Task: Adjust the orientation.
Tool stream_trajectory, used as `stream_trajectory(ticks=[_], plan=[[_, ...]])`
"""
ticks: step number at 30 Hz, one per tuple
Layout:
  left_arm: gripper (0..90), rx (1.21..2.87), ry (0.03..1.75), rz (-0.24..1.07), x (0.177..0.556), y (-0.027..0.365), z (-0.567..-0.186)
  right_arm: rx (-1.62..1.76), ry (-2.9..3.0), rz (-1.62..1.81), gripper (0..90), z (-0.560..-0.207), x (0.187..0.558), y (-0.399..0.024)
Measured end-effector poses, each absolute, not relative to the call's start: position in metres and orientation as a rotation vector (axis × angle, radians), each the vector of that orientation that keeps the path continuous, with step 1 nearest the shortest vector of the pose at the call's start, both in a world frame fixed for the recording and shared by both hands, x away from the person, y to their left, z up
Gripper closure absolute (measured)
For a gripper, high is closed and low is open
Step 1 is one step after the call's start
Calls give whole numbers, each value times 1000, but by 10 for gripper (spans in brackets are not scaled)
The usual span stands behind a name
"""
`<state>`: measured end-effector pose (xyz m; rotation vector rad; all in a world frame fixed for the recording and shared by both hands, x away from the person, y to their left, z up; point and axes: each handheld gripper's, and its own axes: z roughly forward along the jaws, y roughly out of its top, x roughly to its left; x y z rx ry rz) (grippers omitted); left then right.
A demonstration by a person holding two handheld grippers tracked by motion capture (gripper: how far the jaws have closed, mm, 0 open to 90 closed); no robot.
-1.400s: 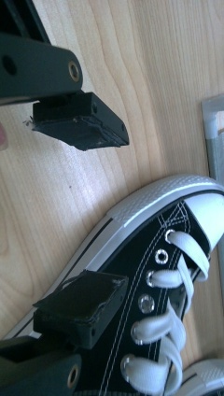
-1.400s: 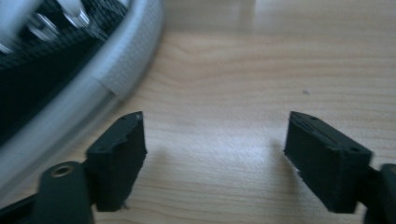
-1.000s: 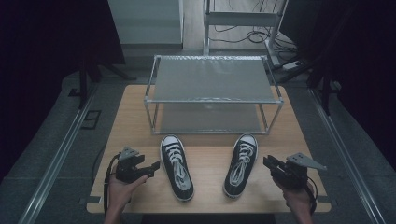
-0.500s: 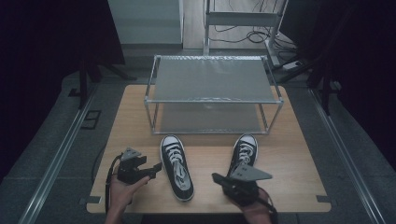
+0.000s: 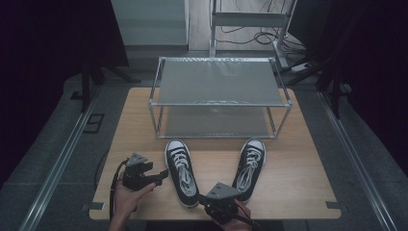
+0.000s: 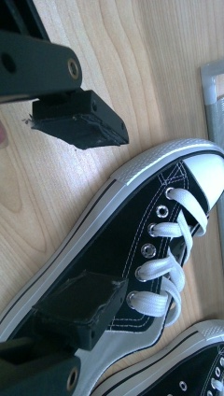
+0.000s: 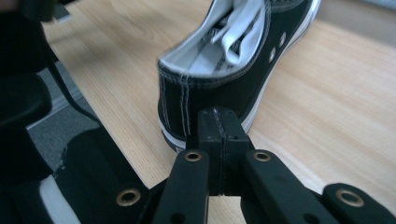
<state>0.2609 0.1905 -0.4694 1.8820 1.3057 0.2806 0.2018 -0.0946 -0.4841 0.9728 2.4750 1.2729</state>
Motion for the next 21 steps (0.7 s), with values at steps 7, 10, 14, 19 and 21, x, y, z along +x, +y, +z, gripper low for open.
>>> stream_trajectory(ticks=[7, 10, 14, 19, 21], plan=[[268, 1871, 1314, 281, 260, 195, -466, 987, 2484, 1305, 900, -492, 202, -87], [267, 1857, 1321, 291, 258, 200, -462, 969, 2512, 1336, 900, -493, 202, -81], [267, 1840, 1329, 291, 257, 206, -459, 933, 2556, 1393, 900, -496, 201, -66], [267, 1827, 1336, 293, 255, 211, -458, 852, 2575, 1438, 900, -500, 201, -40], [267, 1826, 1335, 293, 255, 211, -457, 845, 2578, 1445, 900, -501, 203, -35]])
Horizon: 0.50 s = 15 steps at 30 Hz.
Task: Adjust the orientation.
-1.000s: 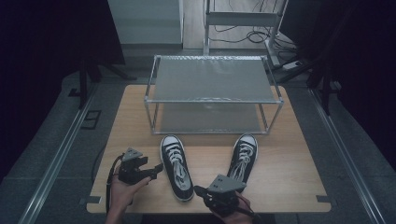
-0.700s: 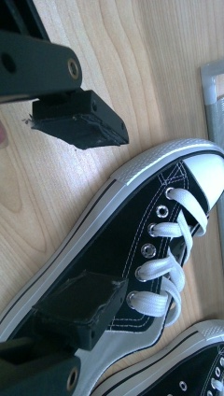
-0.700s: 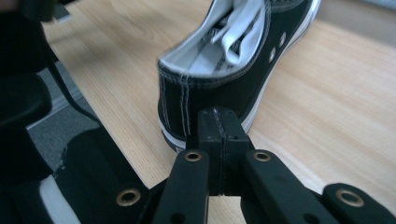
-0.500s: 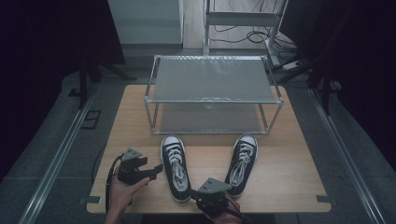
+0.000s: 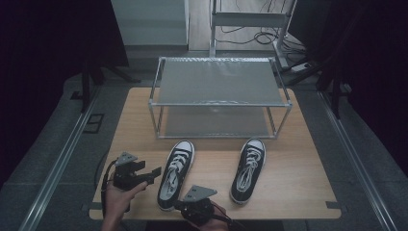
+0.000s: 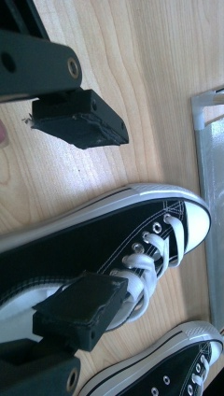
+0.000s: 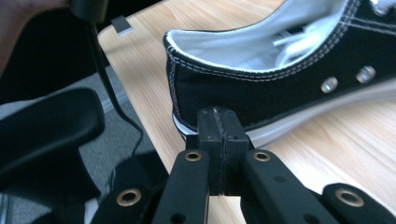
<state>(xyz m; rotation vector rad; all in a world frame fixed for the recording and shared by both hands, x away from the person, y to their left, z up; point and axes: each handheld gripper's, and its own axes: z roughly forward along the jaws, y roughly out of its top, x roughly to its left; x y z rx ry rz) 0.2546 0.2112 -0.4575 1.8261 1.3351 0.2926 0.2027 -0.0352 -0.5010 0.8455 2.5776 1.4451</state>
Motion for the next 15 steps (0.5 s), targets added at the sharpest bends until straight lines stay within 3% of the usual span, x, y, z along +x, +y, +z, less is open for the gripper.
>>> stream_trajectory(ticks=[7, 15], plan=[[267, 1815, 1337, 287, 255, 215, -458, 805, 2584, 1450, 900, -508, 216, -8], [265, 1814, 1328, 284, 256, 217, -457, 848, 2561, 1475, 886, -507, 224, -14]])
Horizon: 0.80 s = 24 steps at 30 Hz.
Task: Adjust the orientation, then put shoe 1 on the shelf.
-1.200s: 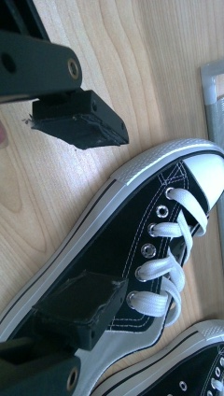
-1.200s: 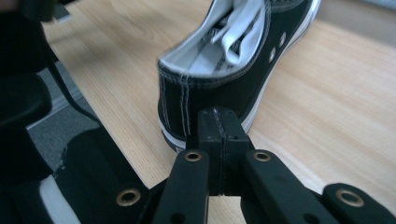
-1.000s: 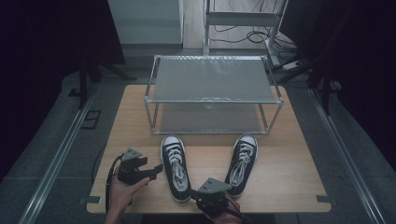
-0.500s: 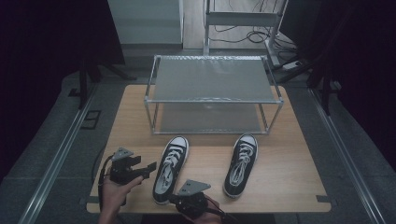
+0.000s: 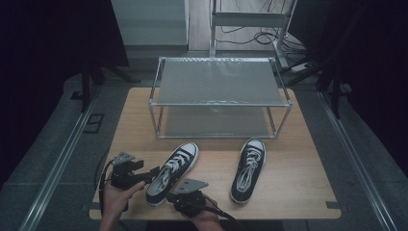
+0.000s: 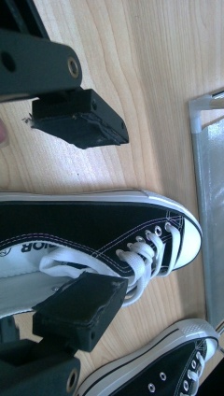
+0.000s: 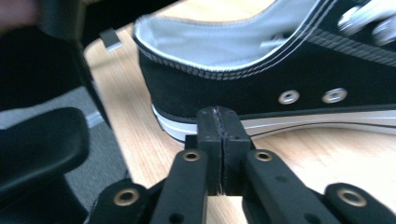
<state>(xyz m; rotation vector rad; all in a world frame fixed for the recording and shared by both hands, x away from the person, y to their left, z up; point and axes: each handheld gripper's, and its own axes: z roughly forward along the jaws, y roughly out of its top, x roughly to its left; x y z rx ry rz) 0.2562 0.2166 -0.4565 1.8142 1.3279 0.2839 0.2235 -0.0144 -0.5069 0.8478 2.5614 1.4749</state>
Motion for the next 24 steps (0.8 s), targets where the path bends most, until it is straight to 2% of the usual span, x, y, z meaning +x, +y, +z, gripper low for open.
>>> stream_trajectory(ticks=[4, 15, 19, 24], plan=[[264, 1830, 1311, 260, 259, 217, -458, 816, 2486, 1496, 821, -488, 218, -37], [248, 1874, 1260, 241, 261, 203, -447, 845, 2298, 1564, 531, -438, 215, -111], [217, 1880, 1262, 251, 259, 198, -441, 931, 2222, 1528, 476, -433, 220, -146], [179, 1901, 1260, 232, 260, 193, -437, 1011, 2166, 1498, 458, -432, 225, -178]])
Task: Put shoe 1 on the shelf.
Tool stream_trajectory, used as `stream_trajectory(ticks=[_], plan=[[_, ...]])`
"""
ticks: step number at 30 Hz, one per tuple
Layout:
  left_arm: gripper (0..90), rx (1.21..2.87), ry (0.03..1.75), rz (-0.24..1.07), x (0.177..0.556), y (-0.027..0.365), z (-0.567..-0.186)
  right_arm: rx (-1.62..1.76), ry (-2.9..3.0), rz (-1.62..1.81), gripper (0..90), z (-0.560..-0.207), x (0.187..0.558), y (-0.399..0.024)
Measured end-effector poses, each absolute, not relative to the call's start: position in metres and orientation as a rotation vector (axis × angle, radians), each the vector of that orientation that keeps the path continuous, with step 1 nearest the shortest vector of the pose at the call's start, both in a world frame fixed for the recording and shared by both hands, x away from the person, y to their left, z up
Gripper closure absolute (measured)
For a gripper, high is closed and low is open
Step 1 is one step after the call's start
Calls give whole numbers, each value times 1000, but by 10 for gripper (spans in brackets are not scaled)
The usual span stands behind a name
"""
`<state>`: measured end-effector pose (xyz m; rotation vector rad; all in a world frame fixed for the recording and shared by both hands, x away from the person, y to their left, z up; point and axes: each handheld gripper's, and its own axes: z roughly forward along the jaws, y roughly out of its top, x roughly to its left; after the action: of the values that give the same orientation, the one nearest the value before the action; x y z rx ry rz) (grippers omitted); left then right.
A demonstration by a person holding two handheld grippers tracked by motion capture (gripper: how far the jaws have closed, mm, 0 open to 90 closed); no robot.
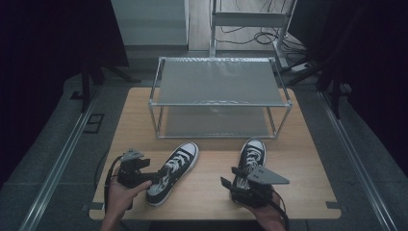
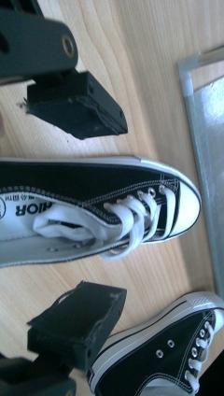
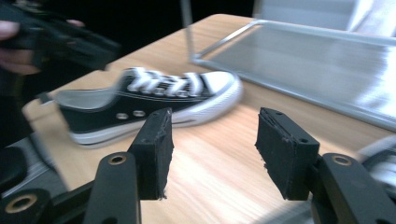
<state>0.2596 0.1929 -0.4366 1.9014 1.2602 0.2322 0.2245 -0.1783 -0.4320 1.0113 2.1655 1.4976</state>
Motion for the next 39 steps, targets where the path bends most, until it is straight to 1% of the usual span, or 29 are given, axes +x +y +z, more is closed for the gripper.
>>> stream_trajectory(ticks=[1, 4, 11, 12, 16, 26, 33, 39], plan=[[165, 1915, 1252, 224, 262, 190, -434, 1043, 2128, 1483, 454, -432, 227, -193], [152, 1952, 1226, 195, 268, 182, -430, 1081, 2098, 1467, 449, -432, 231, -206], [125, 2046, 1213, 168, 277, 163, -428, 1156, 2061, 1435, 440, -437, 236, -224], [96, 2066, 1221, 172, 278, 159, -429, 1170, 2050, 1428, 441, -438, 236, -227], [72, 2105, 1243, 181, 282, 153, -434, 1181, 2036, 1423, 438, -438, 236, -231], [66, 2190, 1313, 173, 294, 147, -449, 1220, 2029, 1402, 434, -445, 237, -236], [66, 2286, 1352, 162, 302, 139, -461, 1220, 2014, 1394, 432, -445, 238, -234], [66, 2367, 1377, 110, 312, 134, -471, 1217, 2019, 1377, 429, -447, 238, -233]])
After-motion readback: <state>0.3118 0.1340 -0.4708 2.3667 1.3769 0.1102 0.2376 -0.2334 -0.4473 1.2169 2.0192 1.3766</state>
